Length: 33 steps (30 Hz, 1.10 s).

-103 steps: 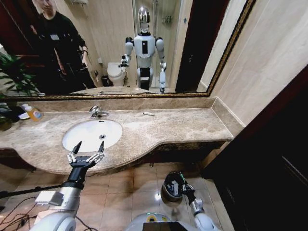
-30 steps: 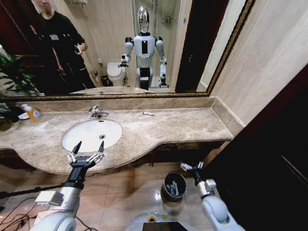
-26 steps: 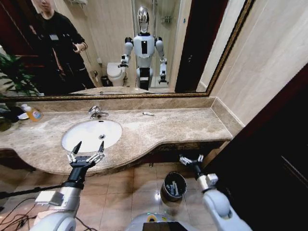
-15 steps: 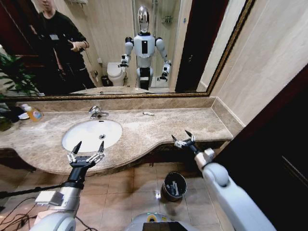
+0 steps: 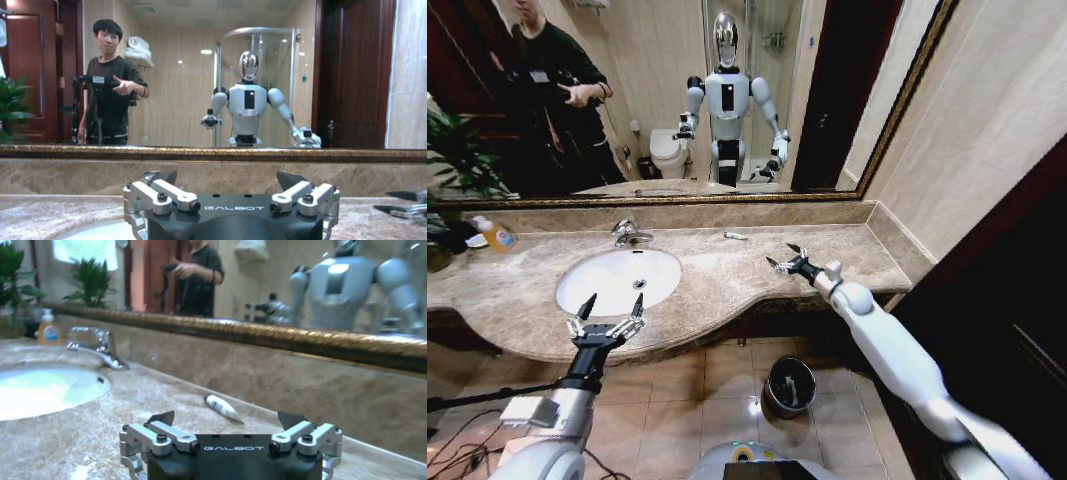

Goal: Pick up the trash from the sink and place it in the trash bin.

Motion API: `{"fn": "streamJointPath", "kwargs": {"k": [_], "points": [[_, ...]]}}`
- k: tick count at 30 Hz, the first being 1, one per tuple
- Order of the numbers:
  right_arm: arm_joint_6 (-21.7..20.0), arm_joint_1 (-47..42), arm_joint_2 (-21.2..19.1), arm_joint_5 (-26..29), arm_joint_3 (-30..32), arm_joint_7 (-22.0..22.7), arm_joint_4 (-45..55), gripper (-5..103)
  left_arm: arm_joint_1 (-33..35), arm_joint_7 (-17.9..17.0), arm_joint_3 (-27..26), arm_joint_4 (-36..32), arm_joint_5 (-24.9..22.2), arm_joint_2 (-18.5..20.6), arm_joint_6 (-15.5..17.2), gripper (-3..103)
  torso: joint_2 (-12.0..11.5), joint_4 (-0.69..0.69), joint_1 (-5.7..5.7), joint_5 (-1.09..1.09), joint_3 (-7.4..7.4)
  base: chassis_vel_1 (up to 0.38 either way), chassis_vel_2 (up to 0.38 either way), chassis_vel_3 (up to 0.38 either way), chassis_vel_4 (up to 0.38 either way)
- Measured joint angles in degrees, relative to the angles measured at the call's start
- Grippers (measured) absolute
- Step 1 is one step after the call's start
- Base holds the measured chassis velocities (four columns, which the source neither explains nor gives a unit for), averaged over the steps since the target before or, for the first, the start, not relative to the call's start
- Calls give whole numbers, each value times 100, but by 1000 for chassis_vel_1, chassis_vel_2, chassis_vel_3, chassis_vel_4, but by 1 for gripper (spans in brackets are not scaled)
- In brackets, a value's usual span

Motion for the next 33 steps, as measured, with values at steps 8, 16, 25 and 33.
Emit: {"fn": "streamJointPath", "kwargs": {"k": [8,16,25,33], "points": [[2,1036,461,-303,-496,-686,-1254,100,0,2,1,0,0,1,0,100,0,0,0,-1,0,0,0,0,0],[-17,1812,1050,-417,-822,-478,-2357,100,0,1,0,0,0,0,0,100,0,0,-1,-1,-1,0,0,0,0],[-32,2288,1586,-572,-903,-459,-3210,100,0,1,1,0,0,0,1,100,0,0,-1,-1,-1,0,0,0,0],[12,2481,1935,-794,-824,-582,-3753,100,0,1,1,0,0,0,0,100,0,-1,-1,-1,-1,0,0,0,0]]}}
